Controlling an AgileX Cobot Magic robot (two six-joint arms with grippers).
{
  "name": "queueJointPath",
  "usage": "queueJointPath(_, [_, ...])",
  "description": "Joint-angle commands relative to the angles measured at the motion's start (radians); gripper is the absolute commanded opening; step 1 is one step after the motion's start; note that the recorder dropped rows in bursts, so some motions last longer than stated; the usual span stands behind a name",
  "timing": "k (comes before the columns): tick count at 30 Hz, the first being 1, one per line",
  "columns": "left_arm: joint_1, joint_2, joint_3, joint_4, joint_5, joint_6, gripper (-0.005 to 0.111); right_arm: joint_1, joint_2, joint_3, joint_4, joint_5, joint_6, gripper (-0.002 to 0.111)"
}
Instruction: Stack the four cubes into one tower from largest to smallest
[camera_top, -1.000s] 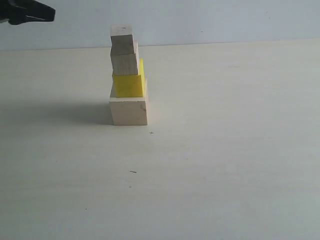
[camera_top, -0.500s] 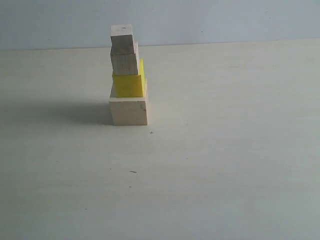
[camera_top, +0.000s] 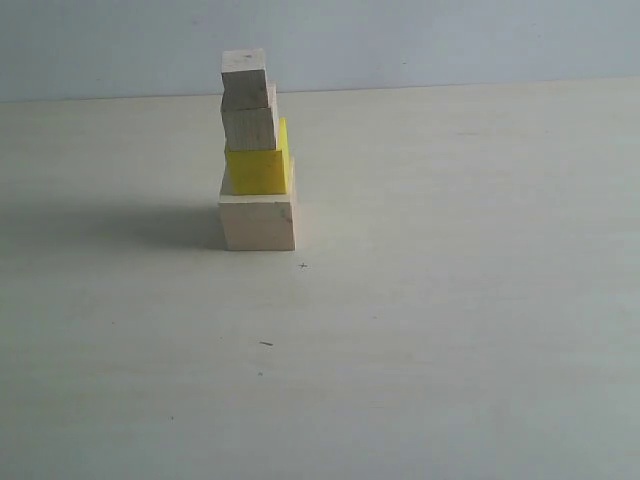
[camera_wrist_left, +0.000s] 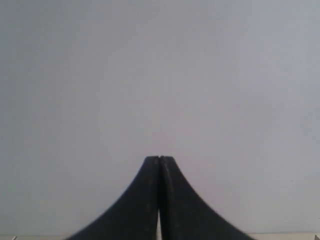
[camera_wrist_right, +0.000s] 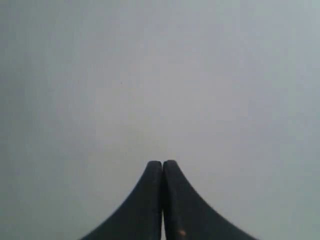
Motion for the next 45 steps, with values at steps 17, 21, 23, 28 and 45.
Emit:
queueJointPath(17, [0.003,-0.036,0.003,-0.004,-0.008,0.005,0.000,-0.004,-0.066,0.004,0.020,-0.005,0.000,0.000])
queueJointPath(21, [0.003,-0.036,0.003,-0.004,-0.008,0.005,0.000,-0.004,-0.066,0.004,0.020,-0.005,0.000,0.000])
queueJointPath(23, [0.003,-0.036,0.003,-0.004,-0.008,0.005,0.000,-0.004,-0.066,0.004,0.020,-0.005,0.000,0.000])
queueJointPath(28, [-0.006,-0.067,0.003,-0.004,-0.009,0.005,0.000,-0.004,-0.066,0.004,0.020,-0.005,0.000,0.000])
queueJointPath(45, [-0.003,-0.178,0.014,0.022,-0.002,-0.022,0.000,-0.004,-0.066,0.004,0.020,-0.005,0.000,0.000])
